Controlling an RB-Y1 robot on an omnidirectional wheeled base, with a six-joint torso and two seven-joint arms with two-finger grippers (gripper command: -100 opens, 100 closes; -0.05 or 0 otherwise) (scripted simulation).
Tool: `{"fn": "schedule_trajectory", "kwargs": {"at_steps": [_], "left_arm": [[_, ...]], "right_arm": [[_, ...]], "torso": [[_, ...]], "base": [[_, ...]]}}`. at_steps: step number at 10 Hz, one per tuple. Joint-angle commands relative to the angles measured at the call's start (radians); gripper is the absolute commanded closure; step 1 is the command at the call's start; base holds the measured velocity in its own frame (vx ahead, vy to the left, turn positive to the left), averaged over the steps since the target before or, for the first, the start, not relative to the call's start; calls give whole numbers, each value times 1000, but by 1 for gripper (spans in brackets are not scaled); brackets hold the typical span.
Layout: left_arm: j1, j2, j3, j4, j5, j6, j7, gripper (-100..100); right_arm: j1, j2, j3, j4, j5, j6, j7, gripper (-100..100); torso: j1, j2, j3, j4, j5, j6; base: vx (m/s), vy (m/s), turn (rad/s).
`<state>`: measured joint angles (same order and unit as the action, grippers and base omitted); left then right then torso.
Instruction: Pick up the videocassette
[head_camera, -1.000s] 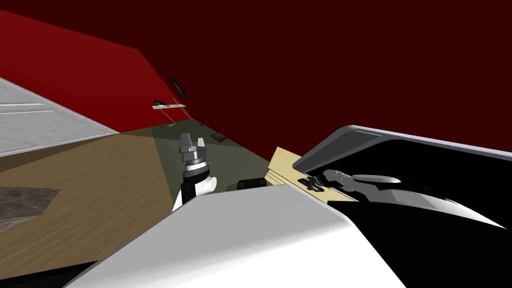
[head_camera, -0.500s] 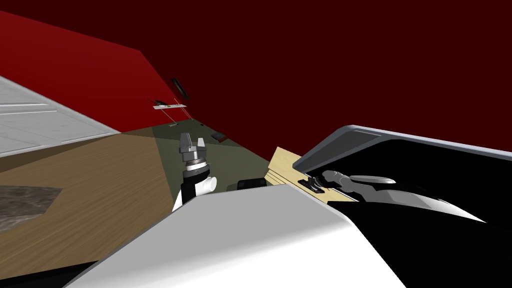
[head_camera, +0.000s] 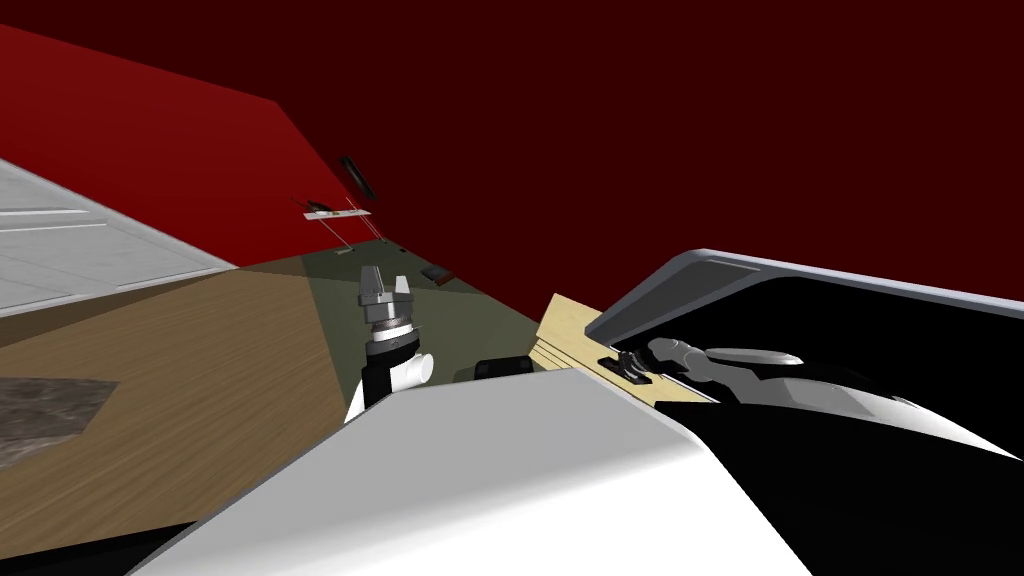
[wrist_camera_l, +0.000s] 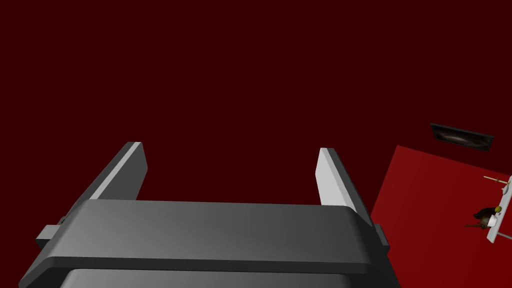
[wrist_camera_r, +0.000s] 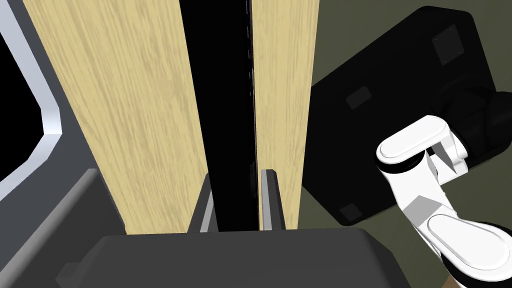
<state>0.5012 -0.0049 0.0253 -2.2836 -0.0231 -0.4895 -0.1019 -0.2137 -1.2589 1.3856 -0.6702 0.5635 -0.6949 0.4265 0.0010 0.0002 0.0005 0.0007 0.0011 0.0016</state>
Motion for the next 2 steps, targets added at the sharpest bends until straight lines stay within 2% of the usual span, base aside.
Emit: {"fn": "schedule_trajectory", "kwargs": {"at_steps": [1, 2], "left_arm": [[0, 0, 0, 0, 0, 0, 0, 0], [0, 0, 0, 0, 0, 0, 0, 0]], "right_arm": [[0, 0, 0, 0, 0, 0, 0, 100], [-2, -2, 0, 4, 0, -7, 2, 0]], "torso": [[0, 0, 0, 0, 0, 0], [0, 0, 0, 0, -1, 0]], "base": [[7, 6, -10], [0, 0, 0]]}}
